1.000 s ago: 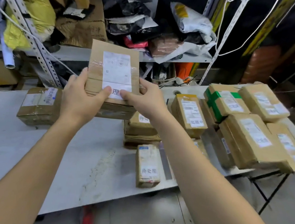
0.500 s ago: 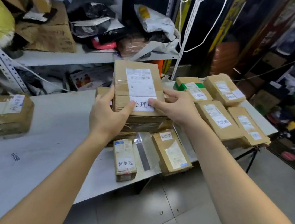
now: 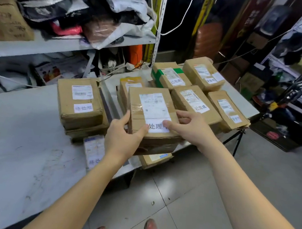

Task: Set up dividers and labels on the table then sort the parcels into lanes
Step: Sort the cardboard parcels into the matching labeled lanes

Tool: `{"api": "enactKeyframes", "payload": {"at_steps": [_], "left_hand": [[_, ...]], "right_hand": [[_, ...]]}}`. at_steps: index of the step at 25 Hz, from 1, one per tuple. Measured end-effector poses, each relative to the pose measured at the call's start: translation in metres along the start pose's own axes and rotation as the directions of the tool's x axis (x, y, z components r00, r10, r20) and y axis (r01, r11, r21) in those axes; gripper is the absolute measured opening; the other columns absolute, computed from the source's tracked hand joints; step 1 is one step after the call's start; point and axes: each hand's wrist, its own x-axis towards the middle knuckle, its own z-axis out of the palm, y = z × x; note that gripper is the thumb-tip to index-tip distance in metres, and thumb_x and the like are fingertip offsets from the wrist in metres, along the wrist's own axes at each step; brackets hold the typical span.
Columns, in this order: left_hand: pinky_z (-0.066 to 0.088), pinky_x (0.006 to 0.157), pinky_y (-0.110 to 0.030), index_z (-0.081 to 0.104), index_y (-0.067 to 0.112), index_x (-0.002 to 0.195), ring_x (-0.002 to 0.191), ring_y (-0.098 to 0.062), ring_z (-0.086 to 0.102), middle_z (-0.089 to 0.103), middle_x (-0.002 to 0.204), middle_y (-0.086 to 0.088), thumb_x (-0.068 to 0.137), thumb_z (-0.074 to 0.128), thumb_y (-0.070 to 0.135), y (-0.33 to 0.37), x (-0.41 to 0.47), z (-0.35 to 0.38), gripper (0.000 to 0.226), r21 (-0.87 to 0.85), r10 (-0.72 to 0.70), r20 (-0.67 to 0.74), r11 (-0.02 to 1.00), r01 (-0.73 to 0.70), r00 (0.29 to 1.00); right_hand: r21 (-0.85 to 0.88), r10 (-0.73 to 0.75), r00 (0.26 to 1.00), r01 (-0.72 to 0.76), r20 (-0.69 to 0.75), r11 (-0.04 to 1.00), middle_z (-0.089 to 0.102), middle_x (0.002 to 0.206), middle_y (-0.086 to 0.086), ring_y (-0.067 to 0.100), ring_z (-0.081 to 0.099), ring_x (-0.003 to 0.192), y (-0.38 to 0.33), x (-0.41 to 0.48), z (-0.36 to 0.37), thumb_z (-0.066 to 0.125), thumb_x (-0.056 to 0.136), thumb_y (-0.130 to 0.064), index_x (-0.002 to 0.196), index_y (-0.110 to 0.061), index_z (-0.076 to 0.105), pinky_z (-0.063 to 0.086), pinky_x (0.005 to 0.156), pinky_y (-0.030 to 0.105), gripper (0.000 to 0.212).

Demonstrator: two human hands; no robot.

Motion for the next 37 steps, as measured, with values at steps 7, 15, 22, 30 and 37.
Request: {"api": "enactKeyframes", "payload": {"at_steps": [7, 15, 22, 30, 37], "left_hand": [[0.057, 0.088, -0.031, 0.048, 0.042, 0.146, 0.108, -0.004, 0.059, 0.06, 0.124, 0.018, 0.087, 0.077, 0.041, -0.011, -0.022, 0.076, 0.066, -0.112, -0.135, -0.038, 0.985, 0.131, 0.99], [0.048, 0.101, -0.035, 0.036, 0.043, 0.153, 0.127, -0.012, 0.046, 0.046, 0.143, 0.009, 0.091, 0.074, 0.033, -0.042, -0.035, 0.117, 0.073, -0.168, -0.35, -0.084, 0.928, 0.333, 0.933], [0.041, 0.085, -0.014, 0.032, 0.04, 0.155, 0.119, -0.001, 0.039, 0.039, 0.127, 0.018, 0.094, 0.07, 0.035, -0.041, -0.018, 0.114, 0.072, -0.073, -0.293, -0.091, 0.955, 0.287, 0.952], [0.044, 0.103, -0.031, 0.041, 0.032, 0.152, 0.134, -0.012, 0.047, 0.05, 0.142, 0.013, 0.094, 0.069, 0.038, -0.027, -0.019, 0.095, 0.065, 0.081, -0.223, -0.13, 0.969, 0.234, 0.966], [0.044, 0.11, -0.038, 0.036, 0.027, 0.156, 0.138, -0.018, 0.046, 0.046, 0.153, 0.003, 0.097, 0.063, 0.043, -0.019, -0.021, -0.015, 0.066, 0.326, -0.115, -0.271, 0.923, 0.203, 0.956]], "right_hand": [[-0.1, 0.009, 0.99, 0.005, 0.142, 0.995, 0.071, 0.128, -0.006, 0.009, 0.065, 0.113, 0.074, 0.038, -0.028, 0.086, 0.075, -0.049, 0.141, -0.024, 0.062, 0.055, 0.101, 0.041, 0.074], [-0.169, 0.002, 0.967, 0.042, 0.253, 0.985, 0.07, 0.131, -0.01, 0.007, 0.064, 0.12, 0.122, 0.068, -0.012, 0.081, 0.06, -0.064, 0.142, -0.03, 0.061, 0.054, 0.104, 0.042, 0.091], [-0.135, 0.008, 0.971, 0.025, 0.237, 0.991, 0.066, 0.139, -0.005, 0.012, 0.06, 0.127, 0.12, 0.076, -0.002, 0.087, 0.074, -0.048, 0.147, -0.025, 0.054, 0.053, 0.106, 0.043, 0.083], [-0.294, -0.041, 0.978, 0.102, 0.207, 0.95, 0.059, 0.146, 0.001, 0.02, 0.056, 0.134, 0.106, 0.078, 0.001, 0.078, 0.087, -0.042, 0.152, -0.018, 0.047, 0.045, 0.108, 0.038, 0.075], [-0.381, -0.364, 0.9, 0.433, 0.24, 0.817, 0.055, 0.149, -0.003, 0.02, 0.048, 0.139, 0.034, 0.072, 0.046, 0.073, 0.091, -0.043, 0.15, -0.022, 0.048, 0.04, 0.11, 0.036, 0.067]]}}
